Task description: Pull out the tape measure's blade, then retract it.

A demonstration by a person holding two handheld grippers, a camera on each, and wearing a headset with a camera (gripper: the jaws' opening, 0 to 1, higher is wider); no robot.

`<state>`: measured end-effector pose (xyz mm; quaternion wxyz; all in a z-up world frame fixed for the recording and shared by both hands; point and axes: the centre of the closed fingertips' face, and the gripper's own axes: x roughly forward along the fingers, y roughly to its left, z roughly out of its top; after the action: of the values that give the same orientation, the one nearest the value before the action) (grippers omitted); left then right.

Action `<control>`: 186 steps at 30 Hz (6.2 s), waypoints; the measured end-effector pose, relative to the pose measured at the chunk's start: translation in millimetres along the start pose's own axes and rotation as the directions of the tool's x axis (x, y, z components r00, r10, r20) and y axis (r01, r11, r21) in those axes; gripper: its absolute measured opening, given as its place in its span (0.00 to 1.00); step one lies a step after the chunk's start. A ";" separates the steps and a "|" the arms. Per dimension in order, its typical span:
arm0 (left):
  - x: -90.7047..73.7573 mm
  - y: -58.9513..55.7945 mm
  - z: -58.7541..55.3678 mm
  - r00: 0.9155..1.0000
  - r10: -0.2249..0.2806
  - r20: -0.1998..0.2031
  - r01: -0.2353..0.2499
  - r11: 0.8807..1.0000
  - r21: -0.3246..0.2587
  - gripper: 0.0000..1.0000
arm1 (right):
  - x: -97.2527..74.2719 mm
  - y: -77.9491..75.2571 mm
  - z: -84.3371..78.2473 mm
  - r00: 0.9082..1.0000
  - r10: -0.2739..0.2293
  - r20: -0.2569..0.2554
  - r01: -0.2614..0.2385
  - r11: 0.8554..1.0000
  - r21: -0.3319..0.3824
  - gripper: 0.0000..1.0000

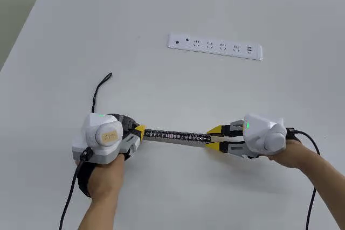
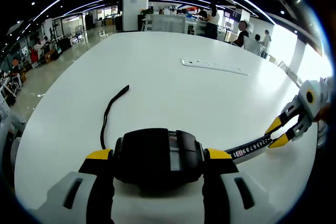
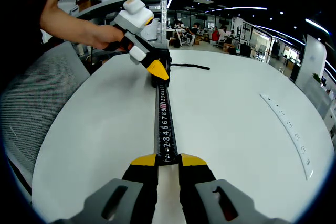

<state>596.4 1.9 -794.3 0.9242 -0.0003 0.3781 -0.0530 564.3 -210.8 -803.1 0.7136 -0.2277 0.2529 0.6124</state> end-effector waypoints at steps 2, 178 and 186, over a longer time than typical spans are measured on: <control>-0.2 0.0 0.0 1.000 0.000 0.001 0.000 1.000 0.000 0.66 | 1.1 0.2 0.6 1.000 0.001 0.001 -0.001 1.000 -0.001 0.14; -1.0 6.7 1.3 0.995 -0.100 -0.009 0.100 0.992 -0.074 0.66 | 66.8 4.3 61.0 0.996 0.090 0.014 -0.089 0.993 -0.081 0.14; -0.7 7.4 1.4 0.995 -0.101 -0.011 0.100 0.992 -0.077 0.66 | 70.2 4.0 63.7 0.995 0.096 0.014 -0.095 0.992 -0.083 0.14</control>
<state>597.6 9.3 -793.1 0.9169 -0.0542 0.3860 -0.0851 574.0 -116.5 -799.1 0.6758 -0.2389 0.2317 0.6577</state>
